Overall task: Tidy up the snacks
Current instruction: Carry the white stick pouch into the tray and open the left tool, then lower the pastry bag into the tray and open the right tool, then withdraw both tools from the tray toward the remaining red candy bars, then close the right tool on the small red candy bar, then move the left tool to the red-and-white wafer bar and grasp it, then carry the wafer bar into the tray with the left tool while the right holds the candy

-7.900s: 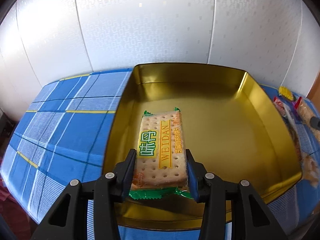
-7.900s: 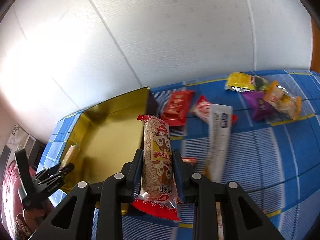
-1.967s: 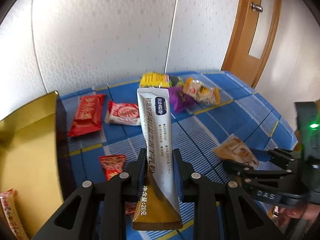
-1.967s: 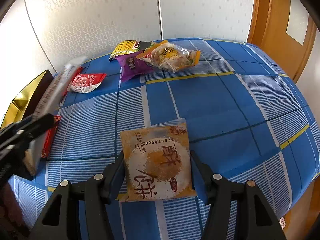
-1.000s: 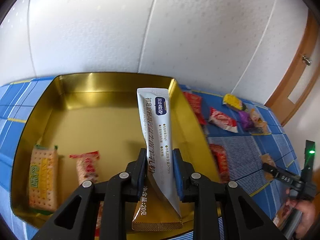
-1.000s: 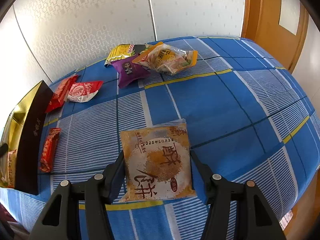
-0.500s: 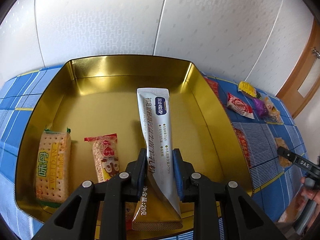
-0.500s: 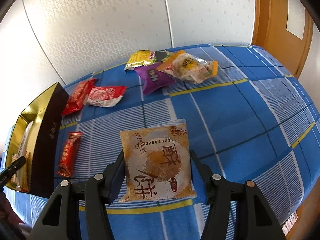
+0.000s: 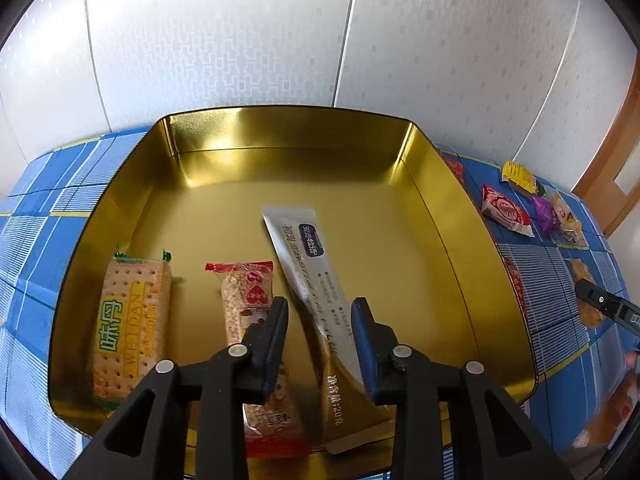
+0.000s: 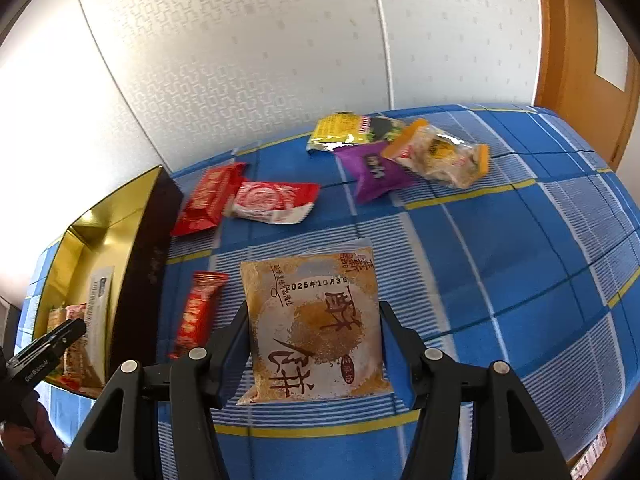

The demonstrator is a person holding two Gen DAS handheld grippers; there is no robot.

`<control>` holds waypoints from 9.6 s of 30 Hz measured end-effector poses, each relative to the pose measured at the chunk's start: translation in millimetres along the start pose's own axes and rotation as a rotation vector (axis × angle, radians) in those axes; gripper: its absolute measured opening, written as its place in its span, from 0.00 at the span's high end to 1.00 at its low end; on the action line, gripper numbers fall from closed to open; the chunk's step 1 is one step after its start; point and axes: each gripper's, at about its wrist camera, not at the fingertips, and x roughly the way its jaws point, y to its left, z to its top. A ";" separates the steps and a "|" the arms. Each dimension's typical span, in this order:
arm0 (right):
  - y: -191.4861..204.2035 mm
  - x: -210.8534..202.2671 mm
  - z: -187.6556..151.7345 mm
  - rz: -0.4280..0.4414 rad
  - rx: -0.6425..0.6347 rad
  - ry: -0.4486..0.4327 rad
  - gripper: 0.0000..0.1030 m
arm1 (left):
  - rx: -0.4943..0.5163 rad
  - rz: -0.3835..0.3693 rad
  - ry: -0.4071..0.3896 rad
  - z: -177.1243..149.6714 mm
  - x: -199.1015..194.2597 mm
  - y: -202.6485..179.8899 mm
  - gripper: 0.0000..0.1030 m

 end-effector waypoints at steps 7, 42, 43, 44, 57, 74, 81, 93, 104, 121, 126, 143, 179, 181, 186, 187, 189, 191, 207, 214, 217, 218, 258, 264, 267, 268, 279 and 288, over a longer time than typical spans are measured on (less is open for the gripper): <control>20.8 -0.6 2.1 0.041 -0.024 -0.015 0.42 | -0.003 -0.002 -0.005 -1.7 -4.4 2.2 0.68; 177.2 -2.2 -14.0 0.260 -0.352 -0.078 0.42 | -0.080 0.071 -0.096 -3.9 -38.9 44.2 0.44; 181.3 -0.4 -15.1 0.262 -0.362 -0.073 0.42 | -0.084 0.075 -0.098 -4.2 -40.0 46.1 0.44; 183.3 1.4 -15.6 0.266 -0.367 -0.068 0.42 | -0.086 0.076 -0.099 -3.6 -39.8 46.5 0.44; 202.1 27.6 -26.3 0.242 -0.415 0.020 0.42 | -0.105 0.085 -0.107 -4.8 -45.4 51.9 0.42; 197.3 21.7 -23.2 0.264 -0.381 0.018 0.41 | -0.112 0.094 -0.102 -3.2 -41.0 51.9 0.37; 180.6 2.7 -9.5 0.272 -0.318 -0.063 0.42 | -0.121 0.085 -0.104 -1.8 -40.8 51.3 0.28; 106.0 3.1 20.6 0.189 -0.061 -0.057 0.42 | -0.089 0.081 -0.105 -0.8 -39.7 37.5 0.25; 81.0 24.2 18.8 0.107 -0.023 0.034 0.42 | -0.072 0.050 -0.117 2.3 -40.9 22.0 0.22; 87.4 51.0 9.7 0.097 -0.113 0.121 0.45 | -0.043 0.012 -0.112 5.7 -38.8 2.2 0.17; 89.0 58.2 4.1 0.051 -0.178 0.156 0.69 | -0.029 -0.005 -0.117 7.1 -40.0 -7.5 0.17; -13.2 34.0 0.0 -0.036 -0.045 0.136 0.76 | 0.097 -0.098 -0.131 10.1 -33.2 -79.0 0.16; -79.4 20.7 1.8 -0.028 0.155 0.118 0.76 | 0.386 -0.120 0.030 99.4 109.8 -238.9 0.17; -80.7 20.1 1.6 -0.022 0.160 0.119 0.76 | 0.361 -0.118 0.048 100.2 119.7 -236.1 0.17; -80.4 19.8 1.5 -0.020 0.163 0.120 0.76 | 0.282 -0.153 0.089 102.6 129.2 -228.9 0.17; -80.6 19.9 1.3 -0.019 0.165 0.120 0.76 | 0.263 -0.165 0.095 102.6 129.4 -227.1 0.17; -81.8 20.1 1.7 -0.014 0.171 0.120 0.76 | 0.239 -0.192 0.108 100.5 127.6 -225.4 0.17; -84.0 20.0 2.1 -0.007 0.181 0.121 0.76 | 0.236 -0.216 0.123 95.3 124.0 -226.4 0.18; -90.6 17.5 1.1 0.006 0.223 0.121 0.76 | 0.493 -0.087 -0.008 86.4 90.3 -257.0 0.18; -91.1 18.8 2.3 0.011 0.222 0.120 0.76 | 0.570 -0.100 0.055 86.6 120.3 -268.5 0.18; -91.2 18.3 2.2 0.012 0.224 0.120 0.76 | 0.542 -0.139 0.063 85.1 117.6 -263.2 0.33; -91.5 17.8 1.6 0.012 0.225 0.120 0.76 | 0.540 -0.153 0.064 81.9 113.8 -261.0 0.43; -88.0 17.1 0.9 -0.012 0.205 0.114 0.75 | 0.424 -0.090 0.055 35.5 80.3 -245.6 0.50; -84.0 18.8 1.5 -0.028 0.186 0.113 0.75 | 0.449 -0.083 0.026 31.0 78.5 -249.2 0.54; -81.9 19.7 1.3 -0.036 0.178 0.109 0.75 | 0.451 -0.072 0.016 29.2 78.4 -249.9 0.54; -81.5 19.9 1.3 -0.038 0.175 0.107 0.75 | 0.451 -0.067 0.015 29.0 78.6 -250.5 0.54; -76.4 21.6 2.4 -0.061 0.148 0.092 0.75 | 0.475 -0.104 -0.026 13.0 67.0 -242.7 0.72; -67.3 22.2 2.0 -0.111 0.107 0.078 0.75 | 0.401 -0.149 -0.042 -2.3 55.0 -217.7 0.72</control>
